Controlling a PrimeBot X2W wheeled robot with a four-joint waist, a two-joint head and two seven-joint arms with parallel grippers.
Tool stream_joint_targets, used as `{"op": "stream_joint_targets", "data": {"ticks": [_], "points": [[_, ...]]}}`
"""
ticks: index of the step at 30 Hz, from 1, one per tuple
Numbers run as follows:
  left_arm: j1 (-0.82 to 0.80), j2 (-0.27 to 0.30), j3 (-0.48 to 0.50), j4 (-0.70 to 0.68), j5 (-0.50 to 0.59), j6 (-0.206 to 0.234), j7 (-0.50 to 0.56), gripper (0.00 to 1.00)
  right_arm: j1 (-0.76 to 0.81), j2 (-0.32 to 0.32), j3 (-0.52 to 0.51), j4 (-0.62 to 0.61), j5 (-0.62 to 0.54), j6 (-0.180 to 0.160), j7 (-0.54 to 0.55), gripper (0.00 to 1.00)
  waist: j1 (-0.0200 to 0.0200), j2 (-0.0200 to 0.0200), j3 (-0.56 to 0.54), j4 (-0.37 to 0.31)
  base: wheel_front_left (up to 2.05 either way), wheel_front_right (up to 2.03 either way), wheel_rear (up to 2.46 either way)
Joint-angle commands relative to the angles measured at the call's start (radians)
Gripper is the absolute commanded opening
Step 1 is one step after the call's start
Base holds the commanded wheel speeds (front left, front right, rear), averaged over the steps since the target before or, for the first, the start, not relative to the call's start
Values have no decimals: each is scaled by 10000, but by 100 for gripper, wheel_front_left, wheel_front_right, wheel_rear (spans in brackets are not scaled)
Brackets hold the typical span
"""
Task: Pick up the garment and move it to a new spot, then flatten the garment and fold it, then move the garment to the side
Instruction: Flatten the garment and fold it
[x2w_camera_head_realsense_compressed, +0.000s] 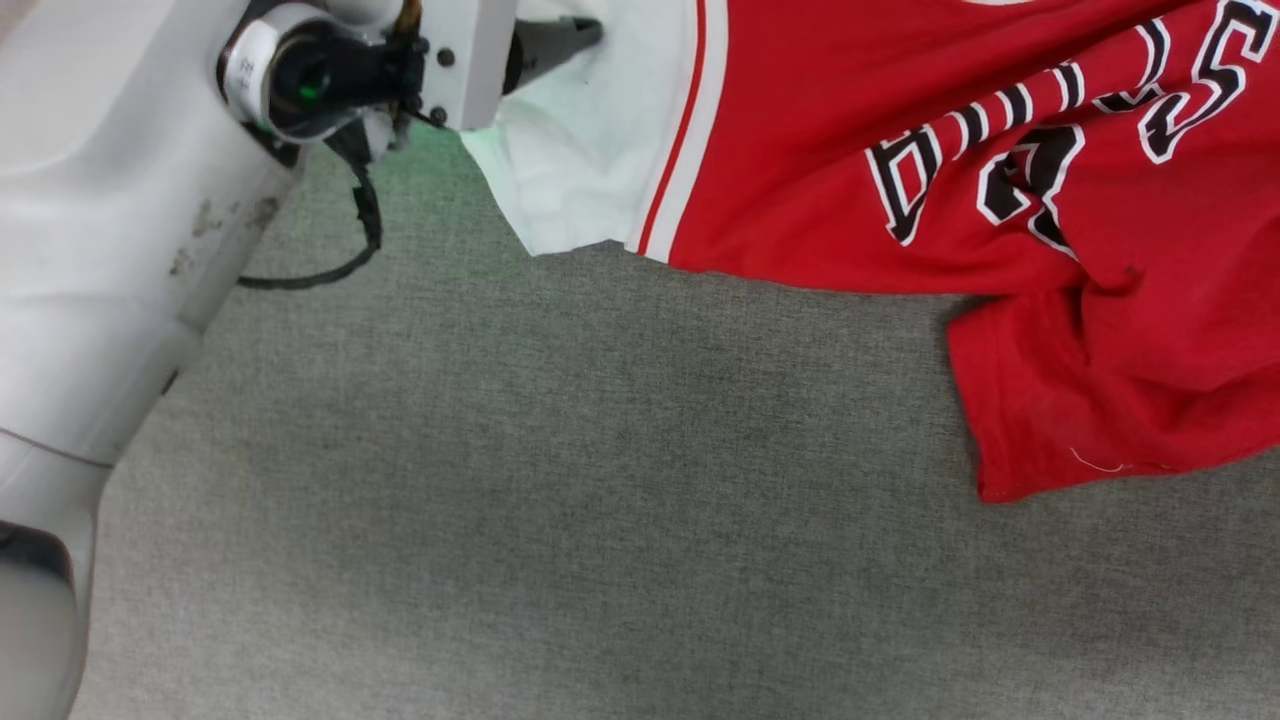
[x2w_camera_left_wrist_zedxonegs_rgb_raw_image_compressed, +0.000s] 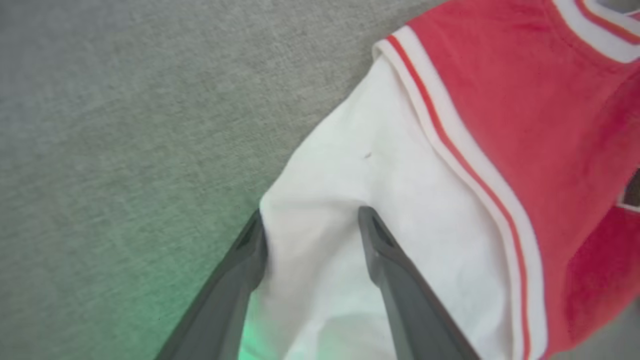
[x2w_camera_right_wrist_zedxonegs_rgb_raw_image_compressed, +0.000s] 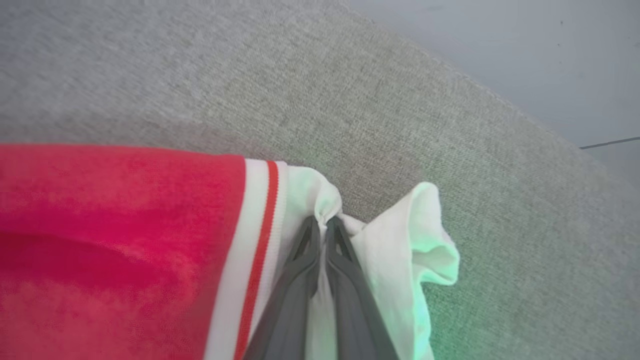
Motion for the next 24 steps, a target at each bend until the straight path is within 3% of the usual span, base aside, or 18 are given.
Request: {"op": "stream_joint_targets", "data": {"ticks": [1,6,13,15,19,24], "points": [[599,-322,-295,-29,-246,-54,228,0,656,152,491,387,-21,-13,117,0,0,0,-37,-8,0,0,0],[236,166,-527,-138,-138,-35,-546,0,394,255,623,331,303,-12,-571,0,0,0,-207,-119,0,0,0],[-599,216,-172,916,466,-17,-3612,0,-598,702,16,620,574,-12,-2589,0,0,0,-480,-514,0,0,0],[-984,40,174,1596,692,8,-4830,0,-948,962,-132,901,371,-12,-3259,0,0,0,-582,-649,0,0,0],[-2206,-389,956,3015,1074,545,-7281,0,-2213,1565,-991,2044,-205,-12,-5082,0,0,0,-849,-896,0,0,0],[-3492,-869,1900,4193,855,848,-9305,0,-3682,2397,-1988,3975,-1309,-13,-7167,0,0,0,-1347,-1104,0,0,0]]}}
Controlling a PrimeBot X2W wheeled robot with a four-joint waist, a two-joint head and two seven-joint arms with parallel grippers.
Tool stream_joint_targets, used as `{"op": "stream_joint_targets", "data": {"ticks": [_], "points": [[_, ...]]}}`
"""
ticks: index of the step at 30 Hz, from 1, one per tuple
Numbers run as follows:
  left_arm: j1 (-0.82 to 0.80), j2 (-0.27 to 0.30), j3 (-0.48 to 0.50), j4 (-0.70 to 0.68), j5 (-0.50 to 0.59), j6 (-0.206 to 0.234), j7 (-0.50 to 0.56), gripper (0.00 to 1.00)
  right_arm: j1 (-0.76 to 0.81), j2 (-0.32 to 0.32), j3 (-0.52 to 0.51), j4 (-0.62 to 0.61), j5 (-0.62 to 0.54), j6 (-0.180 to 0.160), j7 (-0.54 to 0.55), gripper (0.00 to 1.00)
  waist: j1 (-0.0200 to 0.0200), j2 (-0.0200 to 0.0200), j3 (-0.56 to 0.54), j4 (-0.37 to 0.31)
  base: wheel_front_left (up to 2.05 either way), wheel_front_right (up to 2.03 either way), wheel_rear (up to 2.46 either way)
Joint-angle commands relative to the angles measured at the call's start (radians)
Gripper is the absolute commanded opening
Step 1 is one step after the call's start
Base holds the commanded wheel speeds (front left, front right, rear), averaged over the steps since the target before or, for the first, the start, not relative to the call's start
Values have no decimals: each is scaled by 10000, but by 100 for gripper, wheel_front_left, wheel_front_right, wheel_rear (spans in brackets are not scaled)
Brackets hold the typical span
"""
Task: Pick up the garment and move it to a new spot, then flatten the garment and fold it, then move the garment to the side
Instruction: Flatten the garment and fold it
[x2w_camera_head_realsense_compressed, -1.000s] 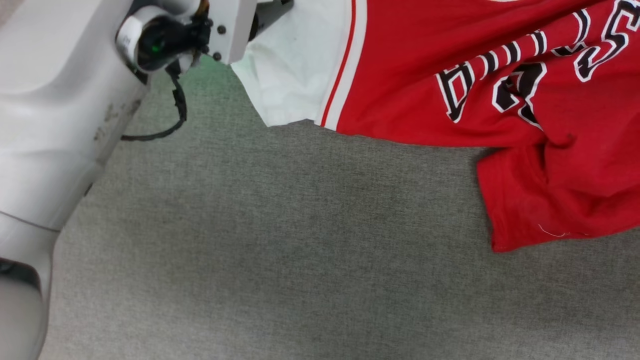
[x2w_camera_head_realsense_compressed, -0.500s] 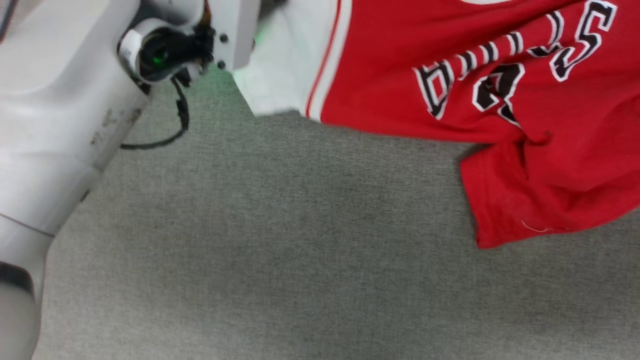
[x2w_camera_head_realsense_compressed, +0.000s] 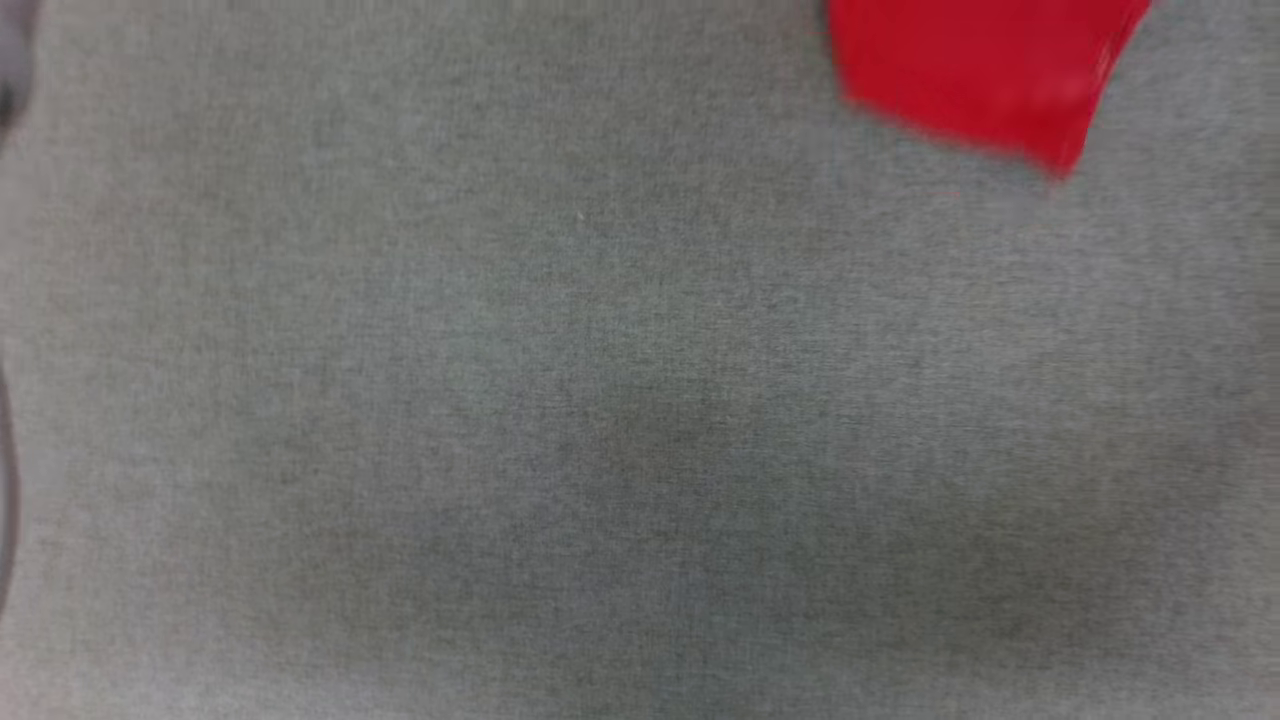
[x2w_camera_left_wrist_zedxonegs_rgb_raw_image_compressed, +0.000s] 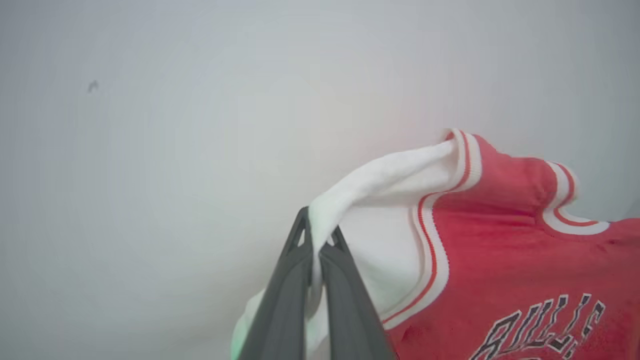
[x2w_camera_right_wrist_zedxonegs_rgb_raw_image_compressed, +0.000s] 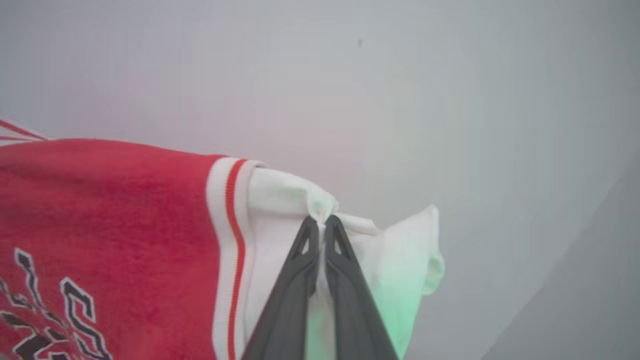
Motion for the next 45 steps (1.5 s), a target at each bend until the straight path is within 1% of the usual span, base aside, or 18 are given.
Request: {"op": "stream_joint_targets", "data": {"ticks": [1,3,6,10,12,13,15,18,23,27,28,30,34,39,40,45], "points": [[-123,67,63,207,7,-17,-173,0,-128,104,-117,268,-150,-13,-186,0,0,0,-366,-201,0,0,0],[-291,-53,150,522,-20,-172,-427,0,-254,427,-203,760,-264,-13,-447,0,0,0,-608,-245,0,0,0],[-134,-200,327,883,-263,-485,-563,0,-92,681,-59,968,-240,-13,-578,0,0,0,-896,-270,0,0,0],[768,-227,251,1062,-478,-787,-606,0,642,658,316,817,42,-13,-735,0,0,0,-1229,-297,0,0,0],[1439,-147,174,850,-651,-861,-577,0,1147,547,542,555,248,-13,-804,0,0,0,-1429,-312,0,0,0],[1841,-141,106,475,-761,-855,-561,0,1447,456,644,368,428,-13,-818,0,0,0,-1507,-309,0,0,0],[2906,67,-71,-355,-1076,-864,-460,0,2260,198,926,-147,758,-13,-810,0,0,0,-1658,-311,0,0,0],[4672,667,-236,-1940,-1779,-863,-408,0,3650,-310,1491,-1311,1311,-12,-696,0,0,0,-1881,-333,0,0,0],[7578,1710,-541,-4571,-2782,-866,-575,0,6269,-1603,2101,-3547,2289,-12,-458,0,0,0,-2224,-332,0,0,0],[9510,2571,-1004,-6103,-2822,-867,-786,0,8359,-2541,2143,-5186,3066,-12,-353,0,0,0,-2462,-312,0,0,0],[9940,2777,-1182,-6306,-2704,-866,-821,0,8872,-2710,2089,-5562,3277,-12,-336,0,0,0,-2515,-316,0,0,0],[10700,2993,-1447,-6776,-2652,-868,-885,0,9855,-2998,1930,-6153,3702,-12,-251,0,0,0,-2624,-334,0,0,0],[11935,3450,-1728,-7582,-2613,-868,-953,0,11431,-3472,1770,-7262,4129,-12,86,0,0,0,-2834,-435,0,0,0],[13254,4191,-1807,-8672,-2495,-869,-1009,0,13086,-4092,1492,-8528,4523,-10,728,0,0,0,-2981,-552,0,0,0],[13254,4191,-1807,-8672,-2495,-869,-1009,0,13086,-4092,1492,-8528,4523,-10,728,0,0,0,-2981,-552,0,0,0],[14298,4957,-1703,-9510,-2307,-782,-1022,0,14503,-4689,954,-9388,4775,-10,1052,0,0,0,-3001,-612,0,0,0]]}}
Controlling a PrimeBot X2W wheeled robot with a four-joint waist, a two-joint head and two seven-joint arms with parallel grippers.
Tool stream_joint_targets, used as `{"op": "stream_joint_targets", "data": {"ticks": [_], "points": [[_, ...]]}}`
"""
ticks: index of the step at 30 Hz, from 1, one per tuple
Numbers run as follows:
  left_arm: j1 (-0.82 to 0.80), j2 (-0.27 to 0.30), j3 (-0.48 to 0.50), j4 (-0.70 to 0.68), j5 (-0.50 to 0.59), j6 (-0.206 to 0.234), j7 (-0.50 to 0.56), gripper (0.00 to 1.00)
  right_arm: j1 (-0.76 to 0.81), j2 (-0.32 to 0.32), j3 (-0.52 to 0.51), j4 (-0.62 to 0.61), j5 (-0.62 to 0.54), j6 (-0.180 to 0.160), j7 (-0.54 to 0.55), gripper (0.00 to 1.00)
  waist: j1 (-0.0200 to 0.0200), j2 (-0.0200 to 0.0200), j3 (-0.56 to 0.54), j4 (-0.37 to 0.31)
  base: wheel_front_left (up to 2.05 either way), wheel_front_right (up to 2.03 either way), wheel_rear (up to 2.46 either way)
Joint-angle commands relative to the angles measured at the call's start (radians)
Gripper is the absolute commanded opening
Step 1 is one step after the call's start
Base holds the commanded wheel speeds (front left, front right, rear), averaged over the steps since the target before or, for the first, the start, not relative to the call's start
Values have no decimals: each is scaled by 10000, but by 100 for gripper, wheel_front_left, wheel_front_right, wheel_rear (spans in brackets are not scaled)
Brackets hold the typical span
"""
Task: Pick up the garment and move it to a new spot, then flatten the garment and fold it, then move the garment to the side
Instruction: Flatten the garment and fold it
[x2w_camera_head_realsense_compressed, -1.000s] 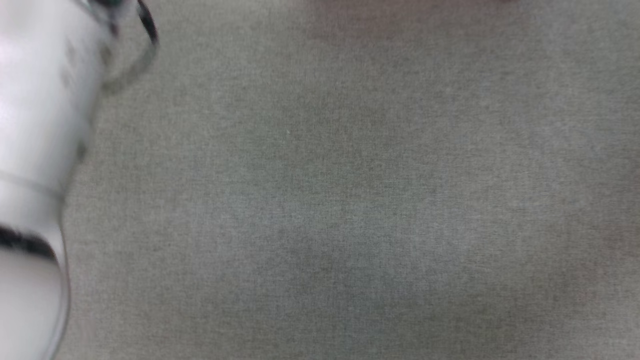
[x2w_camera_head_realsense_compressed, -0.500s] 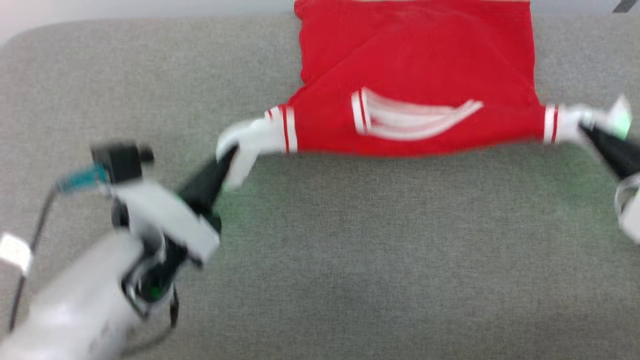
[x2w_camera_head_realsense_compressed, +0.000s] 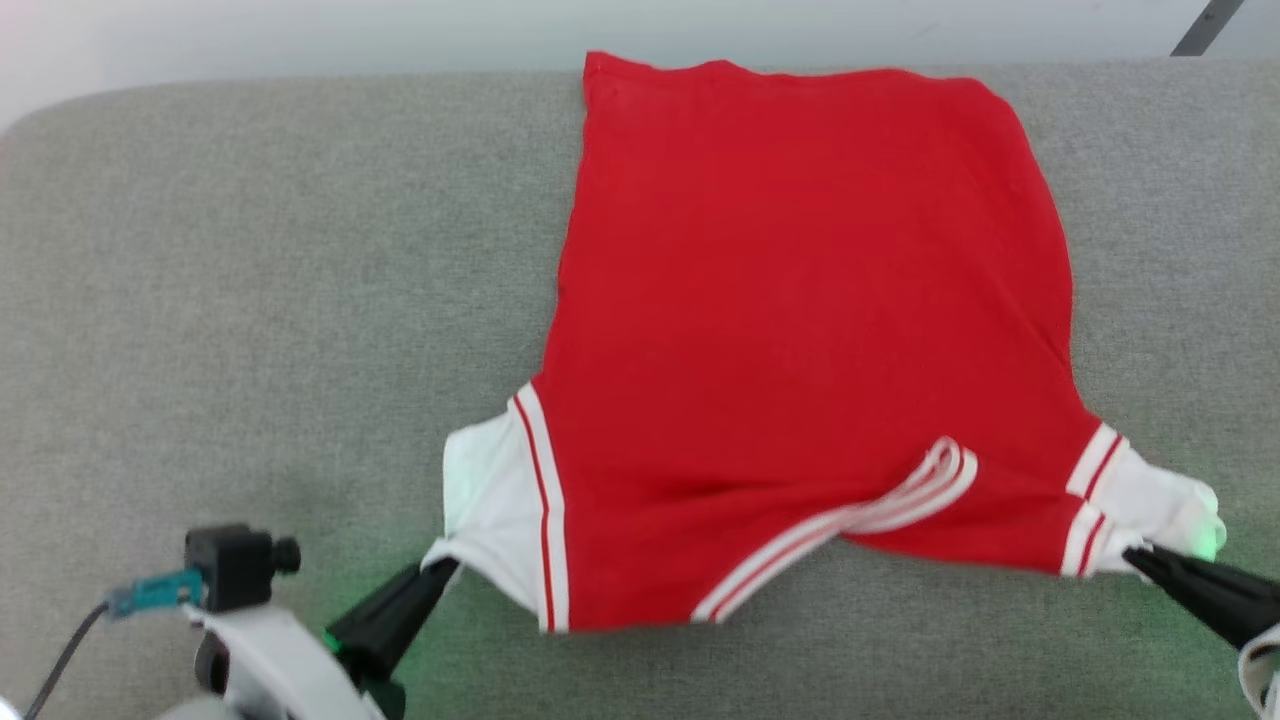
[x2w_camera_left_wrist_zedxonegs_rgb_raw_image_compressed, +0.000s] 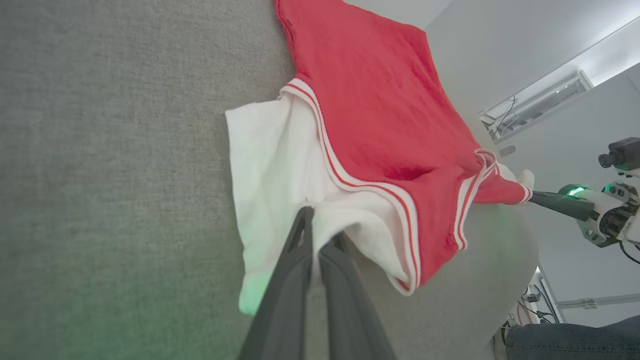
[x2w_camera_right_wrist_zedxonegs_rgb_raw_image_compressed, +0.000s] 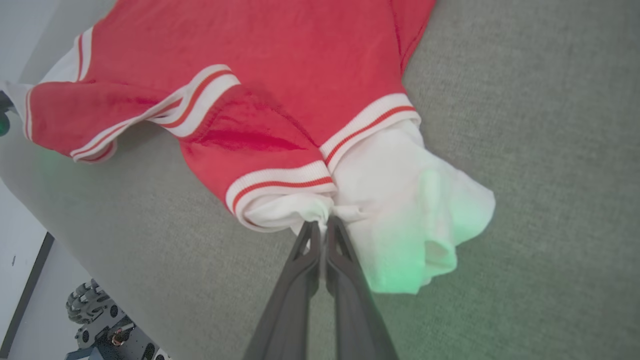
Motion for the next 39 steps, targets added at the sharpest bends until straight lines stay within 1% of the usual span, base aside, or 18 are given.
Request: {"op": "stream_joint_targets", "data": {"ticks": [1,4,10,12,14,17,20,25,28,33,36,38,39], "points": [[351,191,64,-264,9,57,-22,0,399,-126,-201,-172,93,-7,54,0,0,0,1,-13,0,0,0],[1012,725,48,-1021,-103,143,-18,0,1146,-345,-569,-568,169,-8,158,0,0,0,29,-53,0,0,0],[1967,1737,-155,-2654,-302,490,45,0,2575,-862,-1323,-1224,323,-7,521,0,0,0,153,8,0,0,0],[2088,1909,-186,-3013,-304,623,73,0,2961,-999,-1621,-1394,400,-8,588,0,0,0,186,45,0,0,0],[2103,1940,-193,-3221,-324,735,114,0,3290,-1064,-1922,-1532,405,-7,670,0,0,0,229,53,0,0,0],[1930,1732,-201,-3190,-311,812,186,0,3543,-907,-2370,-1437,5,-8,809,0,0,0,271,52,0,0,0],[1695,1312,-337,-2858,-315,721,476,0,3614,-459,-2586,-1256,-487,-8,1291,0,0,0,320,26,0,0,0],[1264,608,-667,-1865,-51,651,1031,0,3240,631,-2607,-781,-1487,-8,2253,0,0,0,476,-59,0,0,0],[1052,224,-742,-1322,-31,574,1165,0,2987,1380,-2539,-441,-1992,-8,2636,0,0,0,567,-88,0,0,0],[794,-141,-813,-580,43,418,1294,0,2664,2223,-2455,116,-2776,-16,2919,0,0,0,689,-122,0,0,0],[677,-320,-861,-246,84,347,1350,0,2485,2551,-2436,366,-3116,-27,2930,0,0,0,751,-182,0,0,0],[617,-411,-871,-67,102,310,1364,0,2396,2660,-2394,495,-3324,-48,2934,0,0,0,770,-229,0,0,0],[586,-451,-878,9,112,288,1355,0,2348,2729,-2419,541,-3443,-63,2821,23,0,0,775,-256,0,0,0]]}}
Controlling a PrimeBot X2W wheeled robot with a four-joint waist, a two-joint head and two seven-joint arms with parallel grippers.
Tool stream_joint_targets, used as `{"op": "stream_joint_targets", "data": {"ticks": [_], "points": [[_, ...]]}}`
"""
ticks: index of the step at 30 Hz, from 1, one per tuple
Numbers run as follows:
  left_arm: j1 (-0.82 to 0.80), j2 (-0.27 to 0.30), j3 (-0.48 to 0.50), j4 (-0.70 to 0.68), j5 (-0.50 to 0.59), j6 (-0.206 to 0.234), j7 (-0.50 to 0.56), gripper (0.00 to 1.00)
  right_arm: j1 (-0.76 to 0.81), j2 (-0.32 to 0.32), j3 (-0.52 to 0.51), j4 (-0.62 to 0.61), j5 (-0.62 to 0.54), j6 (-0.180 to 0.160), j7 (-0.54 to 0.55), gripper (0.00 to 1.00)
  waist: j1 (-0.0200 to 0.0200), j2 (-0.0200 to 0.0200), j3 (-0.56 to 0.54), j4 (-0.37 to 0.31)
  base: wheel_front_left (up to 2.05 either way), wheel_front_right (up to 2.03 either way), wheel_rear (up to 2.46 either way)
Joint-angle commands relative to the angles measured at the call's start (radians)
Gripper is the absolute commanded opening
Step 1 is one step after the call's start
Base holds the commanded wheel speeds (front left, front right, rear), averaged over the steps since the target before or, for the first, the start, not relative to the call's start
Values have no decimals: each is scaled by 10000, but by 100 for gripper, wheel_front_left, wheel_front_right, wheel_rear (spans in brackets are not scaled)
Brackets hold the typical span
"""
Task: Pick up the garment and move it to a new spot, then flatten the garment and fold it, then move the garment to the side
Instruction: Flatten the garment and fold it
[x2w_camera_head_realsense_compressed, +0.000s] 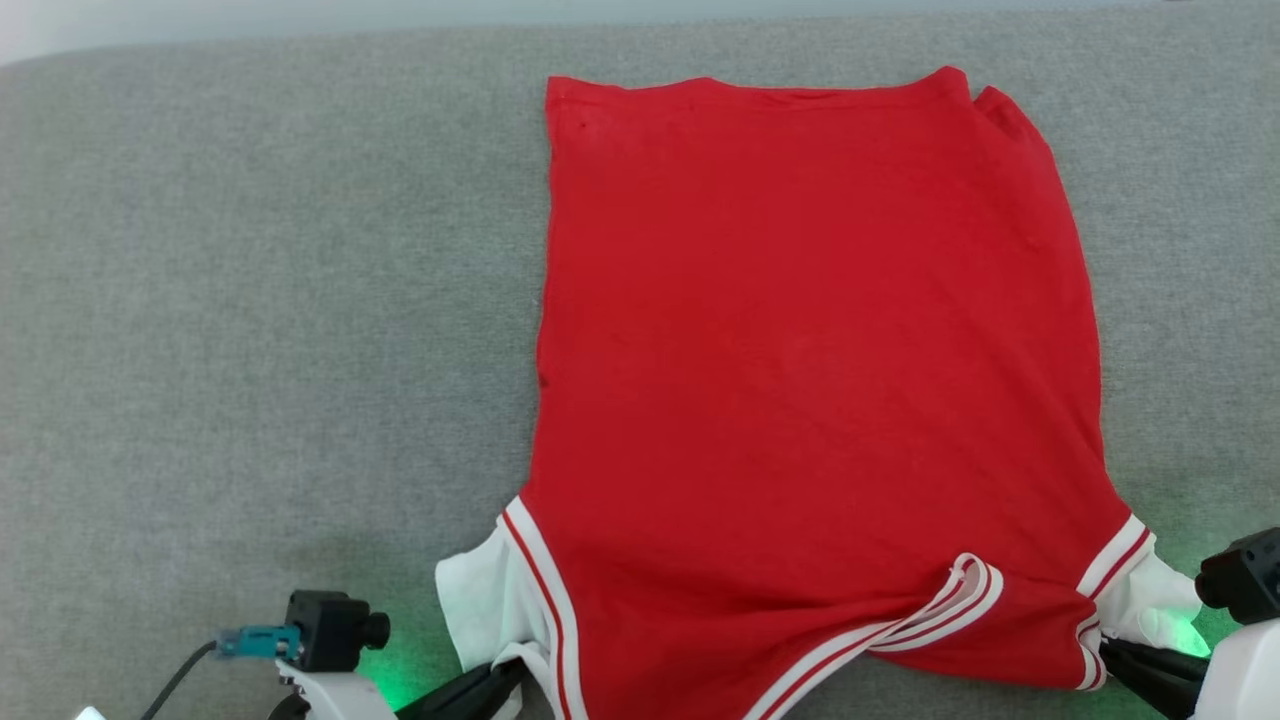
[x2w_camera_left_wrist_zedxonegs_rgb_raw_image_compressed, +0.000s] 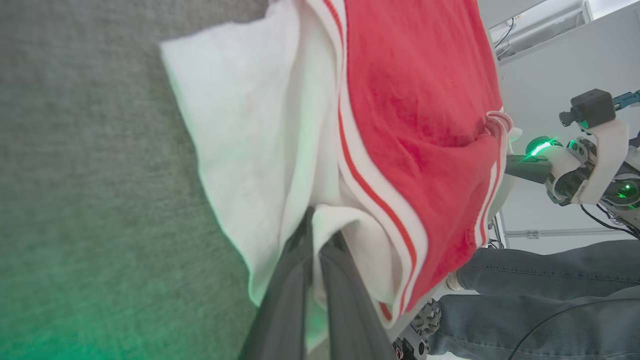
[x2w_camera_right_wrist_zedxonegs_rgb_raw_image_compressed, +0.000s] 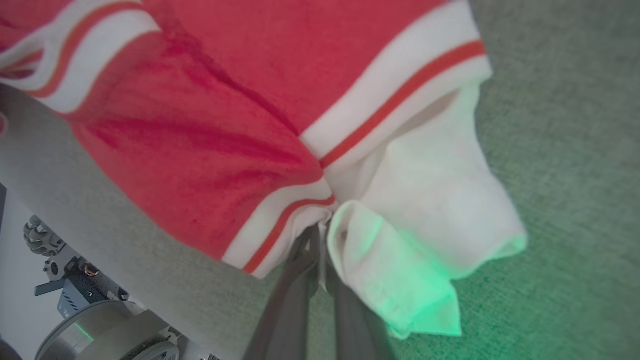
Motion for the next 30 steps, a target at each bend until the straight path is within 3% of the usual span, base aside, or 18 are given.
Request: {"op": "stream_joint_targets", "data": {"ticks": [1,2,5,9,15,18,23,30], "points": [[-138,-231,-51,347,30,5,45,0,-194,596,207,360,-193,-136,-117,49,0,0,17,-77,0,0,0],[-138,-257,-54,392,25,-8,22,0,-226,638,162,324,-148,-136,-175,99,0,0,14,-114,0,0,0],[-76,-271,-54,453,29,-41,-33,0,-240,483,-330,-18,-71,-136,-437,100,0,0,-13,-200,0,0,0],[-39,-240,-70,365,144,-56,-131,0,288,-184,-1178,-1176,282,-64,-420,100,0,0,-27,-186,0,0,0],[-138,-282,-107,31,334,-21,-183,0,880,-944,-3249,-2885,871,-64,464,100,0,0,96,53,0,0,0],[-290,-345,-122,-82,462,-11,-131,0,368,-1125,-4173,-3176,916,-64,1058,100,0,0,266,263,0,0,0],[-764,-629,-155,-144,718,-80,22,0,-1861,-673,-4387,-2355,351,-62,1754,100,0,0,742,795,0,0,0],[-1428,-1243,-227,173,958,-207,100,0,-6303,556,-2498,756,-1459,-64,2638,100,0,0,1514,1542,0,0,0]]}}
